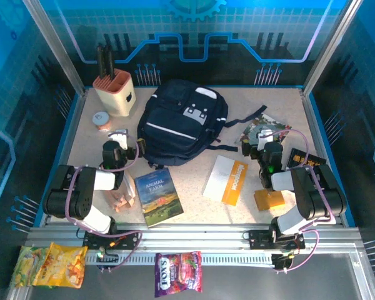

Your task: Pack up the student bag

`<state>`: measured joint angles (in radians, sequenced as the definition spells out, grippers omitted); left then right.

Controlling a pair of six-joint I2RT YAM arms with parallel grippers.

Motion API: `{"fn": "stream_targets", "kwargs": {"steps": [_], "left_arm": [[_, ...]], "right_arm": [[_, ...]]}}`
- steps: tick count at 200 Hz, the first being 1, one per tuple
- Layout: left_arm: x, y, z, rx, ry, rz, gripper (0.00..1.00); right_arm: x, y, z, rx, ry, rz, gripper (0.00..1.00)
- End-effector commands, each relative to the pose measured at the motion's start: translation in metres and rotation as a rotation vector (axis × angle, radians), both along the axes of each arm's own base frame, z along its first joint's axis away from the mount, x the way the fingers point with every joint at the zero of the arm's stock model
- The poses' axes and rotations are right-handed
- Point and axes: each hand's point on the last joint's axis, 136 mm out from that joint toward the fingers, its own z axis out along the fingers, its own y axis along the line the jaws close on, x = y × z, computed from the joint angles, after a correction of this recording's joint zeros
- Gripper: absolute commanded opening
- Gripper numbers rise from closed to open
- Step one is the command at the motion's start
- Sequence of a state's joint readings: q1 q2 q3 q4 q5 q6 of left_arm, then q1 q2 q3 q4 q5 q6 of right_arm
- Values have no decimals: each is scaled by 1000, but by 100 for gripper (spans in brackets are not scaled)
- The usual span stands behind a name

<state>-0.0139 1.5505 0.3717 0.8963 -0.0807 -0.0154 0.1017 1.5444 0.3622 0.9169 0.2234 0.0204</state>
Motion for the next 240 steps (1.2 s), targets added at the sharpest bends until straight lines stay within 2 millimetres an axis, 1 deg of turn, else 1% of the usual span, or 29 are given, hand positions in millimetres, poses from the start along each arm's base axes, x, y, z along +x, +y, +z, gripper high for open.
{"fn": "stream_targets", "kwargs": {"steps": [1,176,199,209,225,240], "left_arm": [[6,0,8,17,-31,-12,99],[6,3,8,15,-30,2,99],[5,3,9,17,-35,3,99],[2,3,11,16,-53,4,99],[-6,7,21,18,-104,30,99],[-11,9,30,17,-119,43,99]], "right_arm": [[6,-1,10,-6,-30,5,100],[7,-1,10,-2,-29,8,100],[7,-2,10,23,-26,26,100],[7,-2,10,20,-27,25,100],[6,-2,11,16,-32,24,100],[2,-2,20,16,-43,21,100]]}}
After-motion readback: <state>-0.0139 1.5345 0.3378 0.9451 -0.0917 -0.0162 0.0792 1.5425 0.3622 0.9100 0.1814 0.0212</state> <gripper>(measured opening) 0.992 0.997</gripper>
